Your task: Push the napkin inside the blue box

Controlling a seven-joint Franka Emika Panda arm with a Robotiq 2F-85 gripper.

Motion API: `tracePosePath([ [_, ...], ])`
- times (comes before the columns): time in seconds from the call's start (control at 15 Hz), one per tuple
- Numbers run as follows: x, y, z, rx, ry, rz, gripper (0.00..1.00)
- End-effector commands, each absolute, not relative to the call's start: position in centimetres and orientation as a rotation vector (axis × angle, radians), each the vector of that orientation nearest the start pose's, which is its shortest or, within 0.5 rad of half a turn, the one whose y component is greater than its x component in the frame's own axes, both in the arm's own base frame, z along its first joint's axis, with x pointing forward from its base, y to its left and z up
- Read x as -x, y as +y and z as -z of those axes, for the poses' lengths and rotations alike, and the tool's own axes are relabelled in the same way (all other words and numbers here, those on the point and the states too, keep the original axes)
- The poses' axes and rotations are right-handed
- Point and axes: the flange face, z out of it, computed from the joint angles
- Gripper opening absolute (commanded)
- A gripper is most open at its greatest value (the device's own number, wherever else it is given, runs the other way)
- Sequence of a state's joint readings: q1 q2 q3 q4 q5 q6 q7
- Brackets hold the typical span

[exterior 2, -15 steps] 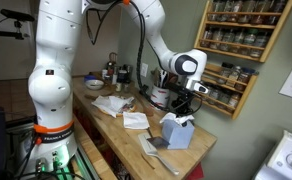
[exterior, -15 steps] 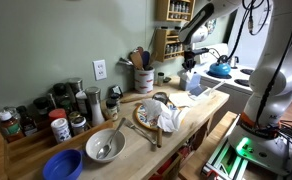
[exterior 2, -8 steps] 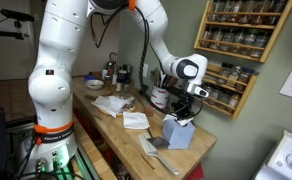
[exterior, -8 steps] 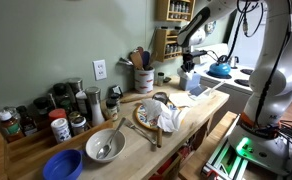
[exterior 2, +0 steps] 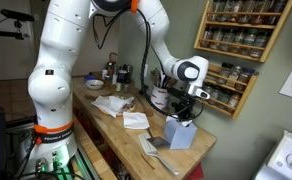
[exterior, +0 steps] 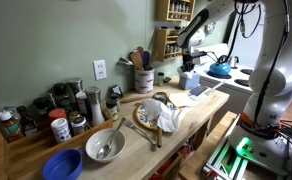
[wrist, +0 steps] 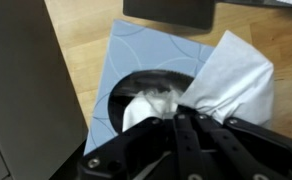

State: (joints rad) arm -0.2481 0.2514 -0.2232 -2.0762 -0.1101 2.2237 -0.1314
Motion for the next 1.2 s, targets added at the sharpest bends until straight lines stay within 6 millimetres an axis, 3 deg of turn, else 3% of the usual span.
tracePosePath([
  [0.0, -49.7, -27.4, -31.4, 3.184, 0.457, -0.156, 0.03],
  [0.8, -48.2, -28.9, -35.3, 3.143, 0.459, -0.028, 0.04],
  [1.13, -47.3, -30.1, -36.9, 3.147, 0.588, 0.042, 0.03],
])
